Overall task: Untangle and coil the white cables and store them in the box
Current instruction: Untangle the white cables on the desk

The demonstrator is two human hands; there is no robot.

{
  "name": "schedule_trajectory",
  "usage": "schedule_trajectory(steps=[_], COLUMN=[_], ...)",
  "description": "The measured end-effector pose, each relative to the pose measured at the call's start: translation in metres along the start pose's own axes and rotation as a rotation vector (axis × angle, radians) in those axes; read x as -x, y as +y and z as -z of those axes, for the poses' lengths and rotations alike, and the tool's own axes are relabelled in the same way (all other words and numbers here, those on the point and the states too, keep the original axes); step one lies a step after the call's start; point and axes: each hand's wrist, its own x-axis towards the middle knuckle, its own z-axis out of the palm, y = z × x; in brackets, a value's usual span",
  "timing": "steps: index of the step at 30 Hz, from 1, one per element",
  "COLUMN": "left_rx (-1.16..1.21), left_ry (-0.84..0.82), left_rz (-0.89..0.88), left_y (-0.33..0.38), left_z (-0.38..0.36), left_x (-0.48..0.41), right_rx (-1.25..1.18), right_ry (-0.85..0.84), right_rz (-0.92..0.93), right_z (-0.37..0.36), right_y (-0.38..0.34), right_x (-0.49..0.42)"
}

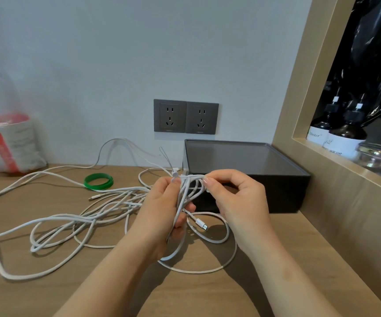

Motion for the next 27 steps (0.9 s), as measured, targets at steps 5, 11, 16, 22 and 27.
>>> schedule_trajectory(steps=[5, 11, 16, 22, 27], left_rx=[-0.066, -0.253, -0.290, -0.300, -0.467], left_ry=[0.095, 0.158, 0.124, 0.147, 0.273], left_rz=[-0.081, -0.224, -0.258, -0.289, -0.380], left_y=[-0.001, -0.004, -0.008, -0.007, -0.007], left_z=[0.000, 0.004, 0.000, 0.002, 0.006], left_x=[-0.001, -0.003, -0.002, -0.002, -0.002], right_rx=[-0.130, -0.169, 0.150, 0.114, -0.051], right_ry=[0.010, -0.063, 0.118, 0.142, -0.128], right_rz=[-0.013, -0.137, 0.125, 0.109, -0.246], right_z=[-0.008, -0.008, -0.013, -0.013, -0.011], right_y=[-0.001, 0.000, 0.005, 0.005, 0.000], right_x=[0.007, 0.005, 0.006, 0.008, 0.002])
